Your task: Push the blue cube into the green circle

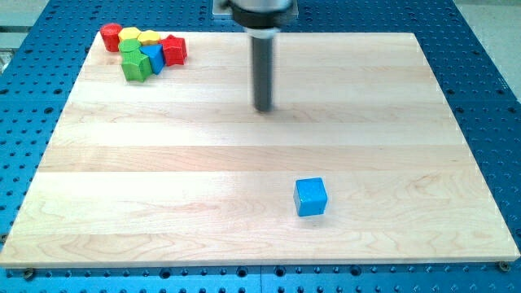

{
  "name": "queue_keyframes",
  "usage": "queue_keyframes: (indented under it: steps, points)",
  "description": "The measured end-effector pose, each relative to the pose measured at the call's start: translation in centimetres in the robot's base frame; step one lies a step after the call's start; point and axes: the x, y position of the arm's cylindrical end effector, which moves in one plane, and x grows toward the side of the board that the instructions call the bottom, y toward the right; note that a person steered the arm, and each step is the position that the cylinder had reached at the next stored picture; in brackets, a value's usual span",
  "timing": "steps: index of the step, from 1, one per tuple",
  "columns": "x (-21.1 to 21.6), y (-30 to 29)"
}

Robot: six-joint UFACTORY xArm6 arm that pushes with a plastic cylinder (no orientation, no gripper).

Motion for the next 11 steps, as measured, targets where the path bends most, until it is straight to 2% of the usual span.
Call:
queue_keyframes:
  steps: [1,2,3,4,5,6,8,9,10,11]
  points:
    - [6.1,8.9]
    - [15.2,10.9]
    - [16.5,4.2]
    - [16.9,-5.1]
    - [17.0,-6.1]
    - [16.5,-7.4]
    - [9.3,-19.7]
    - [8.3,-24.1]
    - [7.5,-25.2]
    - [0.3,-28.2]
